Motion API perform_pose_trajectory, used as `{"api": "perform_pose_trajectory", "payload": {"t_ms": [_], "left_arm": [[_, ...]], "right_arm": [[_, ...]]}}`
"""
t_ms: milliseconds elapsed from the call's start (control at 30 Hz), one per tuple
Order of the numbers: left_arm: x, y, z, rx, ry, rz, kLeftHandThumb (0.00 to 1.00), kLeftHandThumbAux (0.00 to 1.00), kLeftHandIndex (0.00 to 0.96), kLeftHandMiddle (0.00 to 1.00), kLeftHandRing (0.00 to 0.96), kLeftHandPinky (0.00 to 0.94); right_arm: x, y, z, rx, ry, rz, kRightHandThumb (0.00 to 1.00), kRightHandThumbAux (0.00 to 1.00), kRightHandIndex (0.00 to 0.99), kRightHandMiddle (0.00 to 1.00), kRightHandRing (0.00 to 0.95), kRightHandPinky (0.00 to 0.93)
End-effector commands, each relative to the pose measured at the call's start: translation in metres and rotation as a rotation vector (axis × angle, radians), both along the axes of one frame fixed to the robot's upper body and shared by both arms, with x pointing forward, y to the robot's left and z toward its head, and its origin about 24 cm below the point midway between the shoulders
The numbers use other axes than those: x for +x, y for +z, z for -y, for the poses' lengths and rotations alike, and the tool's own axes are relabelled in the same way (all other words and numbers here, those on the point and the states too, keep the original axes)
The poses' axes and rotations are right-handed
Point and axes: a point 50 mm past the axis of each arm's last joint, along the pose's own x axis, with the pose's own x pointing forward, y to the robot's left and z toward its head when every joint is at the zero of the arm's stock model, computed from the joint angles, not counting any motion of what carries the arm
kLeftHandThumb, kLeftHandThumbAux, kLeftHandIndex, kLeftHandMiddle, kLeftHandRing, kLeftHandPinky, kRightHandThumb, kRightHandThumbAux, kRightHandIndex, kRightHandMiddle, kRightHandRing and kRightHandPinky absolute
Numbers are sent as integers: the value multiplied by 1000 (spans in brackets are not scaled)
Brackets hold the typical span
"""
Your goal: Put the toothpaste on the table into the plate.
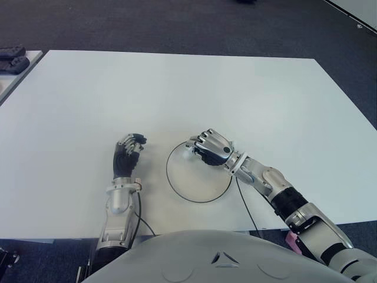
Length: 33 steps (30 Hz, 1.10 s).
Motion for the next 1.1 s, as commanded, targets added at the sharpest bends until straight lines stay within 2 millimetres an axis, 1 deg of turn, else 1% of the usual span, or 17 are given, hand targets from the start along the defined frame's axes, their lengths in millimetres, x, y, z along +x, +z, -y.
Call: {"api": "perform_pose_trajectory", "payload": {"t_ms": [33,200,267,367,400,433,467,500,533,567,600,633,667,767,800,867,1100], "left_arm": [[0,-1,1,1,-2,-3,718,721,428,460,437,442],[0,-1,1,-2,3,0,718,721,428,461,436,439],[0,-1,1,-1,6,-2,718,721,428,460,435,436],[1,-1,0,0,7,-3,718,721,428,458,433,435],[1,-1,0,1,7,-4,718,721,428,458,432,435],[1,-1,0,2,7,-4,718,721,428,457,433,436],[1,-1,0,3,7,-4,718,721,428,457,433,437],[1,-1,0,3,7,-5,718,721,428,457,433,439],[1,-1,0,3,6,-5,718,721,428,458,434,441],[1,-1,0,3,6,-5,718,721,428,458,435,442],[1,-1,0,2,5,-4,718,721,428,458,435,443],[1,-1,0,2,5,-4,718,721,428,458,436,443],[1,-1,0,2,4,-3,718,721,428,458,436,443],[2,-1,0,0,1,-1,718,722,428,459,438,444],[2,-1,0,-1,-1,1,718,722,428,459,438,444],[2,-1,0,-3,-2,3,717,721,428,461,440,444],[2,-1,-1,-3,-1,4,717,721,428,463,442,445]], "right_arm": [[-2,-12,-4,-34,24,-15,713,715,439,896,897,902],[-1,-16,-3,-23,14,-18,709,716,439,900,897,894],[-1,-16,-2,-12,6,-25,706,715,439,867,856,841],[0,-16,-1,-7,-3,-40,690,718,433,759,748,709],[1,-16,-1,-9,-7,-48,689,719,432,747,735,693],[1,-17,-1,-11,-10,-53,685,720,428,670,660,627],[1,-17,0,-14,-15,-60,684,720,427,642,633,603],[1,-17,0,-16,-19,-65,506,646,372,534,529,517],[2,-17,0,-18,-22,-68,387,599,337,463,461,461],[2,-17,0,-19,-24,-71,306,562,289,395,396,404],[2,-18,0,-18,-30,-72,276,549,272,371,373,383],[2,-18,1,-17,-33,-72,216,516,206,287,290,308],[2,-18,1,-17,-36,-72,194,505,182,256,260,281],[2,-16,1,-17,-34,-60,111,463,73,110,113,150],[1,-13,2,-12,-31,-52,103,459,60,93,96,135],[0,-8,4,-1,-27,-44,81,442,24,38,39,55],[-1,-3,6,25,-30,-59,75,406,1,3,3,4]]}}
